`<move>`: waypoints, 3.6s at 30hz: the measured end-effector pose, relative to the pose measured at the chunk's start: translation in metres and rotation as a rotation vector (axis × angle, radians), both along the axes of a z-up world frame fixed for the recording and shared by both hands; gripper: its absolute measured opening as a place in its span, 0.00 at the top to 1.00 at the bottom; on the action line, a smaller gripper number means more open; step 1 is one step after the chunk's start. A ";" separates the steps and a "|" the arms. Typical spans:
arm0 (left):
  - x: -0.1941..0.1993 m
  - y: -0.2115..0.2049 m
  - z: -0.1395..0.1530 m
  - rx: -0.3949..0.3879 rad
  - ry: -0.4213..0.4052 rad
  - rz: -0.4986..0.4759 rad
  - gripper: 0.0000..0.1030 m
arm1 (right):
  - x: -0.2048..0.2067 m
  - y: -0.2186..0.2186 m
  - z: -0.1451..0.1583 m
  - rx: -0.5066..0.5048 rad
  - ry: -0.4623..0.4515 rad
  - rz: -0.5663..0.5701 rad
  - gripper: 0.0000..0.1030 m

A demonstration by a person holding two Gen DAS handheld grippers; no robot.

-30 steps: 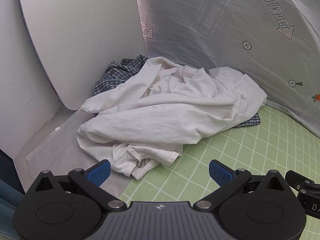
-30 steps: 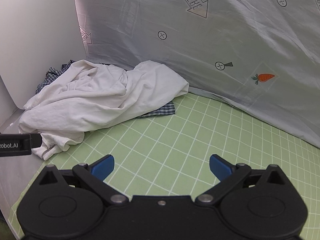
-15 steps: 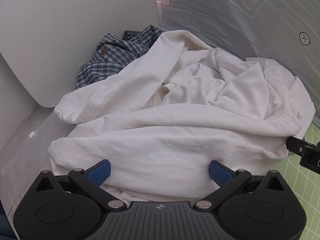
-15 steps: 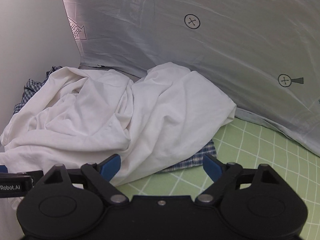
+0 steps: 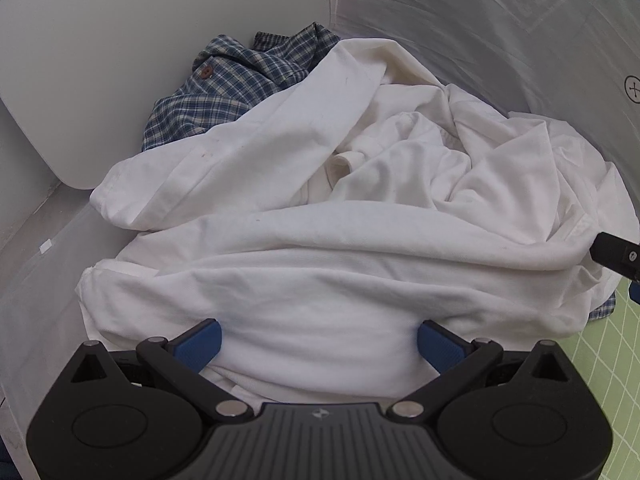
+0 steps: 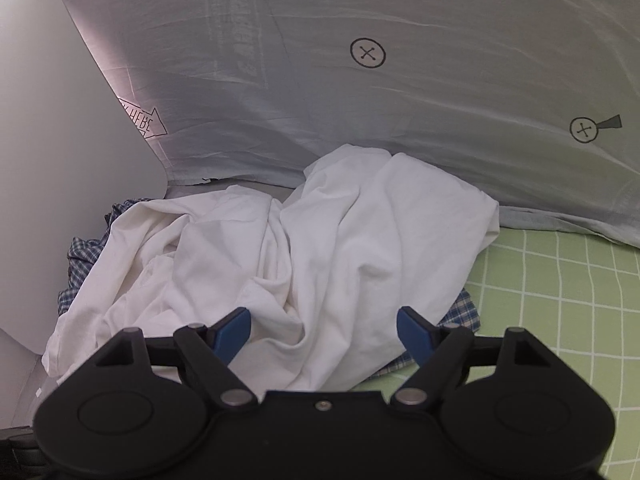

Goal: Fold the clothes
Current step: 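Reach both tools into the white heap and close the right gripper on cloth, then lift the white cloth with the right gripper and pull it out across the mat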

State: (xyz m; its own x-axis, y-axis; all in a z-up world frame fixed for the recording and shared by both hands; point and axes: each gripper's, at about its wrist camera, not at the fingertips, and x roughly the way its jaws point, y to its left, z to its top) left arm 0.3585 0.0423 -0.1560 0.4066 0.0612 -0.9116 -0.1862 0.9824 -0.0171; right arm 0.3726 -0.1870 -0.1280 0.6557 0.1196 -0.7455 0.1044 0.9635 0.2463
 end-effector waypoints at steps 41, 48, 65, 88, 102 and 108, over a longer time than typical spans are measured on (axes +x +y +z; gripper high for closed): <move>-0.137 -0.037 0.075 -0.156 -0.172 -0.226 0.00 | -0.198 0.011 0.105 -0.068 -0.440 -0.018 0.89; -0.223 -0.068 0.063 -0.117 -0.103 -0.302 0.00 | -0.294 -0.041 0.055 -0.183 -0.258 -0.182 0.89; -0.320 -0.114 0.066 -0.163 -0.101 -0.287 0.00 | -0.409 -0.149 0.005 -0.303 -0.069 -0.428 0.89; -0.353 -0.025 0.072 -0.074 -0.158 -0.290 0.00 | -0.424 -0.084 -0.018 -0.200 0.120 -0.710 0.16; -0.352 -0.027 0.059 -0.038 -0.094 -0.322 0.00 | -0.458 -0.097 -0.062 -0.015 0.250 -0.777 0.12; -0.361 -0.081 0.056 -0.045 -0.082 -0.371 0.00 | -0.475 -0.121 -0.067 0.092 0.181 -0.609 0.63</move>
